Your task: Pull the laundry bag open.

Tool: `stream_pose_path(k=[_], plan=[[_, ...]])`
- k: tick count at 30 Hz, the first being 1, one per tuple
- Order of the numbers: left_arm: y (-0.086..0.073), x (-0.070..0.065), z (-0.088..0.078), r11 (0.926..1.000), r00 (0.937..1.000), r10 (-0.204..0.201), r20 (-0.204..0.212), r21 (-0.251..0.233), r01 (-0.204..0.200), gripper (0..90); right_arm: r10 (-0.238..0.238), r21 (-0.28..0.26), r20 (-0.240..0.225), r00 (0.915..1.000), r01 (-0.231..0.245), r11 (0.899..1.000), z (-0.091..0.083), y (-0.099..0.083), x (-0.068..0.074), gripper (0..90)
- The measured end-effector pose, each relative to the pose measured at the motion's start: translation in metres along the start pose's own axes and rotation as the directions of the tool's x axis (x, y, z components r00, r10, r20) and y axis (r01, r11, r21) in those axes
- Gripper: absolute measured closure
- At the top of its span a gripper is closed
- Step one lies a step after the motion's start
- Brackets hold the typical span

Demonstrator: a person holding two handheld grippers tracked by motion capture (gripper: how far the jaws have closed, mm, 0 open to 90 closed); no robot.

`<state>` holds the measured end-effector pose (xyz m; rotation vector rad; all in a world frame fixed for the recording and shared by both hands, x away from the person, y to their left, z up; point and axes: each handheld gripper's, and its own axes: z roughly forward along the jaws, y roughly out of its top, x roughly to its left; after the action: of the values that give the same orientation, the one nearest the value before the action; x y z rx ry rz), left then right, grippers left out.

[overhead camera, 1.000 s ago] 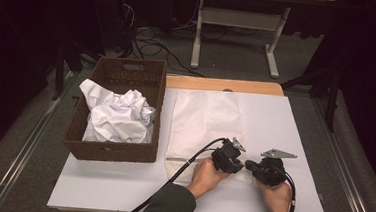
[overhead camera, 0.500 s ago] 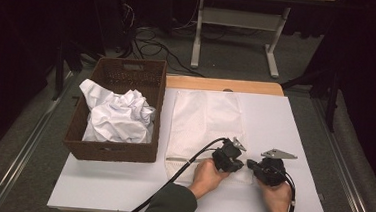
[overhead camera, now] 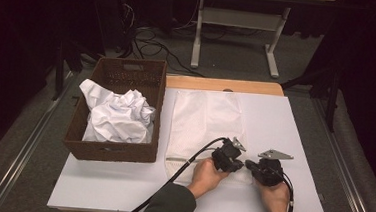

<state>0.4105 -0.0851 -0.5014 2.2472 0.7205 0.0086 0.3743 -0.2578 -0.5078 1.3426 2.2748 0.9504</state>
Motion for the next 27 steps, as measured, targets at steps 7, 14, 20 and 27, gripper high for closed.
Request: stream_pose_path(k=[7,14,20,27], plan=[[-0.0001,-0.0007,-0.0007,1.0000,1.0000,0.002,0.000,0.003,-0.002,86.4,0.004,-0.002,-0.007,1.0000,-0.004,1.000,0.0003,-0.0007,-0.0007,90.0],[-0.0001,-0.0014,-0.0014,1.0000,1.0000,0.005,-0.002,0.001,-0.005,86.5,0.001,0.000,0.000,1.0000,-0.001,1.000,0.0003,-0.0010,0.0007,90.0],[-0.0003,-0.0019,-0.0014,1.0000,1.0000,0.005,-0.003,0.001,-0.005,86.6,0.010,-0.005,-0.008,0.9999,-0.010,1.000,0.0006,-0.0016,-0.0007,90.0],[-0.0007,-0.0035,-0.0021,0.9999,0.9998,0.014,-0.011,0.002,-0.014,86.8,0.015,-0.003,-0.013,0.9998,-0.015,1.000,0.0006,-0.0017,-0.0006,90.0]])
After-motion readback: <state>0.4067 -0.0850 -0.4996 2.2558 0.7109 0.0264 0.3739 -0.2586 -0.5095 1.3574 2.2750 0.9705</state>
